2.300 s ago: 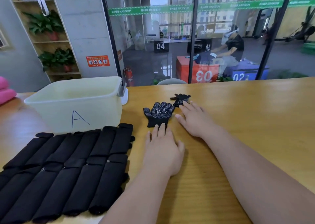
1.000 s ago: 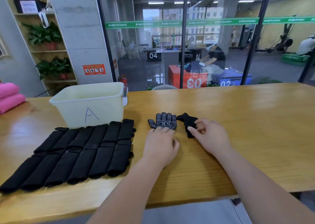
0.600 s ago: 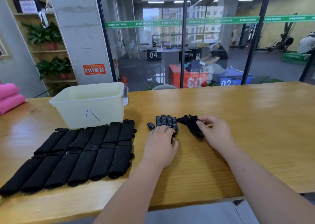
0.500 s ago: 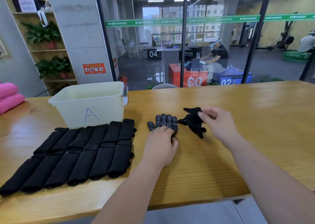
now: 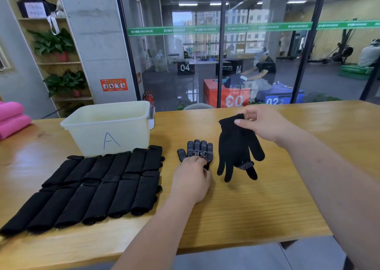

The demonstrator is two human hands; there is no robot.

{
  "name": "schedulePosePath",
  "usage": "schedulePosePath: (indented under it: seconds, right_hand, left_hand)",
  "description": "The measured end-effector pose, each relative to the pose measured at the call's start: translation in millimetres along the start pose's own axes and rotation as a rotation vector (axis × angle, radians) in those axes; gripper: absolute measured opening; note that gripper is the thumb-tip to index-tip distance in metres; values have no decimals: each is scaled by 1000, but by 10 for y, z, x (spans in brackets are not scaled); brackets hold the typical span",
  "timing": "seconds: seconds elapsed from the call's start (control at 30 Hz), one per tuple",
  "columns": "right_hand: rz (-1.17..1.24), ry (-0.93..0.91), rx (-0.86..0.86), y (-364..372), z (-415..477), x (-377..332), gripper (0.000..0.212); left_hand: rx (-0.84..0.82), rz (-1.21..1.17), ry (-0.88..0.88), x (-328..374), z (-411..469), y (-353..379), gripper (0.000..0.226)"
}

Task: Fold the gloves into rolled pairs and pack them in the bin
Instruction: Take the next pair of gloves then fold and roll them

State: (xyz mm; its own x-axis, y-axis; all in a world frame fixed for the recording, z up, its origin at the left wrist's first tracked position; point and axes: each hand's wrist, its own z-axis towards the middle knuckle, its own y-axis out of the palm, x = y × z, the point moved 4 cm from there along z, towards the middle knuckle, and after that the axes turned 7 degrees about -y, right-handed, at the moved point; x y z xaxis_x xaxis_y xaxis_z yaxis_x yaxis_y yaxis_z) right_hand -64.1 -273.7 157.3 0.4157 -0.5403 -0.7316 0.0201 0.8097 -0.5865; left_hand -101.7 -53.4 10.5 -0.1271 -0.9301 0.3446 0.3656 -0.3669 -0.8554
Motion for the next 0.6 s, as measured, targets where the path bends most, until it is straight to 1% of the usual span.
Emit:
schedulePosePath:
  seconds: [0.07, 0.13, 0.17, 0.27, 0.4, 0.5, 0.6]
  right_hand:
    - [-50, -69, 120, -67, 53, -52, 7]
    - [-10, -157, 255, -123, 44, -143, 13]
    - [-2, -185, 286, -124, 32, -160, 15]
    - [-8, -168, 219, -13, -17, -118, 18]
    - [102, -172, 205, 99, -71, -74, 10]
    - [176, -130, 142, 228, -87, -57, 10]
    - [231, -117, 114, 316, -94, -57, 12]
  left_hand:
    - [6, 3, 1, -15, 5, 21, 33]
    - [14, -4, 5, -23, 17, 34, 34]
    - [19, -19, 11, -18, 21, 34, 35]
    - [61, -54, 58, 19, 18, -7, 38]
    - [177, -94, 126, 59, -19, -114, 50]
    - [151, -110, 238, 118, -71, -151, 59]
    - [99, -100, 326, 156, -98, -129, 57]
